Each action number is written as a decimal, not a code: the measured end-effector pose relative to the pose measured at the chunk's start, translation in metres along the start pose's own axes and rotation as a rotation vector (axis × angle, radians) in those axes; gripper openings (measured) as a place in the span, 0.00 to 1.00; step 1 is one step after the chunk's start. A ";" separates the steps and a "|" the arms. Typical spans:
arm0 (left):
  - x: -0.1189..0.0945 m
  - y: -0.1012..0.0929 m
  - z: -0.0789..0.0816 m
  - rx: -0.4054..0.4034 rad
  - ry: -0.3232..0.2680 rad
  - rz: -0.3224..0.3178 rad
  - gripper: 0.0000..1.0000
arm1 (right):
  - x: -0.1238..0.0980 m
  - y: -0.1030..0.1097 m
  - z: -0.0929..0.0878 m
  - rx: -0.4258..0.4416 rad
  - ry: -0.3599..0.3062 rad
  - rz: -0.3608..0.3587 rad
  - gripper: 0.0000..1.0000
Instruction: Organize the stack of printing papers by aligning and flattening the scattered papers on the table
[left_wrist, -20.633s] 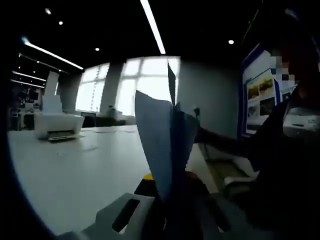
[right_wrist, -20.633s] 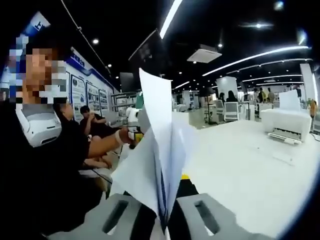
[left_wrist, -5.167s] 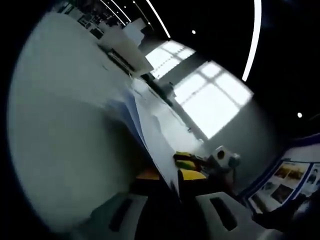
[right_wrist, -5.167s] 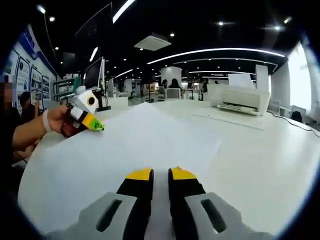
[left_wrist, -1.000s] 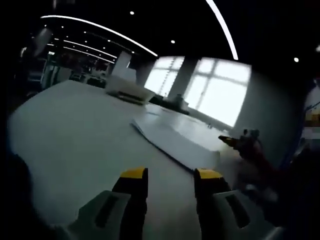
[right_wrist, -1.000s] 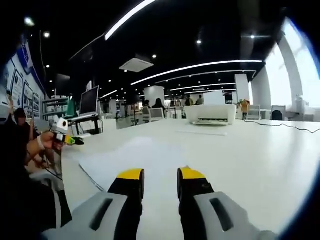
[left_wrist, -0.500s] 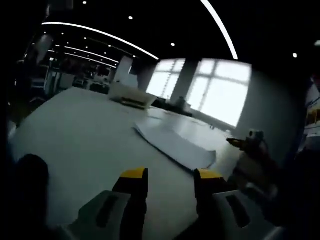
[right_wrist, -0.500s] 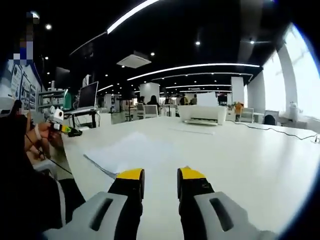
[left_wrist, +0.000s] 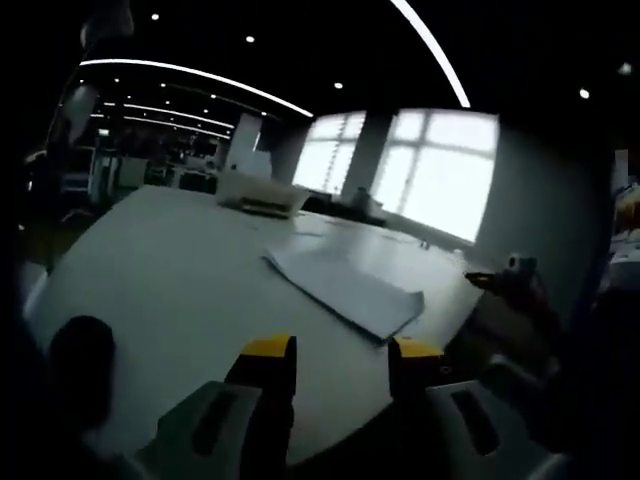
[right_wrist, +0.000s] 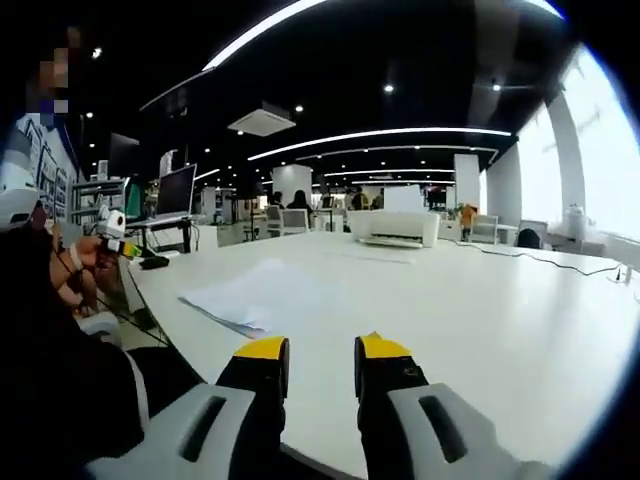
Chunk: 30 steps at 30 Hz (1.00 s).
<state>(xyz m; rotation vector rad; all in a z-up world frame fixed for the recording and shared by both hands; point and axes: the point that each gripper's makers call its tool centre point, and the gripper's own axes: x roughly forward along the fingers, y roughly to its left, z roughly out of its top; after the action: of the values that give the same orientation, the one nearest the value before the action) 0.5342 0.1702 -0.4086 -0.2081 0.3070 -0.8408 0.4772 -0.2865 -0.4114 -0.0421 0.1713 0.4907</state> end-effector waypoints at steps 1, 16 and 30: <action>-0.001 -0.001 0.000 0.002 0.003 0.001 0.40 | -0.003 0.000 0.000 0.000 0.002 -0.002 0.22; -0.014 -0.017 0.000 0.027 0.039 -0.007 0.40 | -0.037 0.009 0.011 -0.002 -0.029 -0.041 0.22; -0.022 -0.029 0.002 0.053 0.063 -0.046 0.40 | -0.074 0.008 0.004 0.075 -0.032 -0.126 0.21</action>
<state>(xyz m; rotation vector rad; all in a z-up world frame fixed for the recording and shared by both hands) 0.5008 0.1685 -0.3943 -0.1405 0.3393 -0.9008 0.4097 -0.3130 -0.3942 0.0277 0.1548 0.3592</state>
